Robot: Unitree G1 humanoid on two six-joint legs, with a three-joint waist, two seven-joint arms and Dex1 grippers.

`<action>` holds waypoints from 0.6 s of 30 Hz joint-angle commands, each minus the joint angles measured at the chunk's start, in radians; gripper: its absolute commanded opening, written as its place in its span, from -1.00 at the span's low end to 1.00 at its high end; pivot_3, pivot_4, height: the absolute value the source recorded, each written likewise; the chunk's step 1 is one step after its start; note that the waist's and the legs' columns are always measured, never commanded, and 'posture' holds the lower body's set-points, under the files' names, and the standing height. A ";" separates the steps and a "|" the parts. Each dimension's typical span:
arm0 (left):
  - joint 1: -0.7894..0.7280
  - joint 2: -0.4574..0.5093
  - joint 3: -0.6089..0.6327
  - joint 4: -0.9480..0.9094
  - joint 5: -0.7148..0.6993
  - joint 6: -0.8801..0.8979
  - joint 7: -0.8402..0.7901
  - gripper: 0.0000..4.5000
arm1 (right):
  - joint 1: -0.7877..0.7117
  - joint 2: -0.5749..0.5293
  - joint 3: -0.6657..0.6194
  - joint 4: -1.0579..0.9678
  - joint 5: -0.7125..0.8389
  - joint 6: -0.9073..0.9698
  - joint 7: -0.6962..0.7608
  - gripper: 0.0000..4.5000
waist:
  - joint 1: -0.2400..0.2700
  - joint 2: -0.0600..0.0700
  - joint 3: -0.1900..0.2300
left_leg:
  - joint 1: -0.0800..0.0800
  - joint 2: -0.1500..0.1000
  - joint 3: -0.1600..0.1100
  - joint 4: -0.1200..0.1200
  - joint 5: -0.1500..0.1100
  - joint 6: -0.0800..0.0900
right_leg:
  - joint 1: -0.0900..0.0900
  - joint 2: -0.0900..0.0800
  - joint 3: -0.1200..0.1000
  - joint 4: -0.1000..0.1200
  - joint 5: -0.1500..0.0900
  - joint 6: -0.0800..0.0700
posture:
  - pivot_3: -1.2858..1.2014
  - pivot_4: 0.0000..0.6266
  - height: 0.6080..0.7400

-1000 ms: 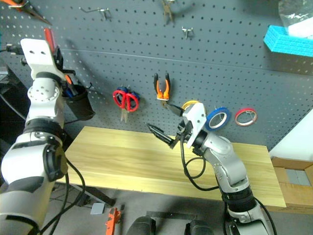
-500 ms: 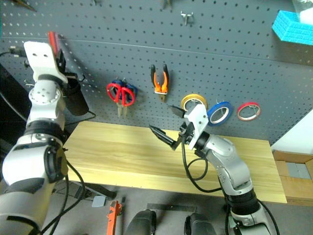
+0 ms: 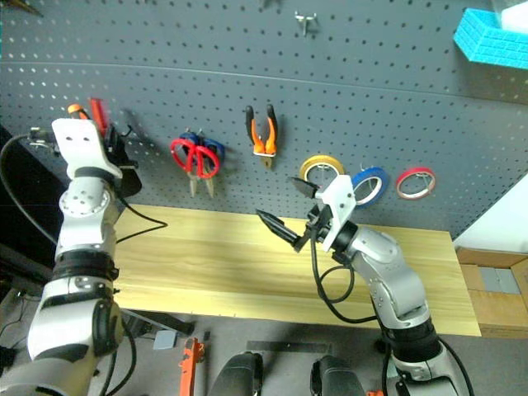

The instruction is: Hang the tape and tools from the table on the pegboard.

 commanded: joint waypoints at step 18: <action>0.021 -0.015 0.030 -0.198 -0.058 0.100 -0.007 0.98 | -0.007 -0.021 -0.022 -0.046 0.029 -0.017 0.008 1.00 | 0.001 0.000 0.000 | -0.001 0.000 0.000 -0.004 0.000 0.000 | 0.000 0.000 -0.001 -0.006 0.000 0.001 | 0.15 -0.40 1.00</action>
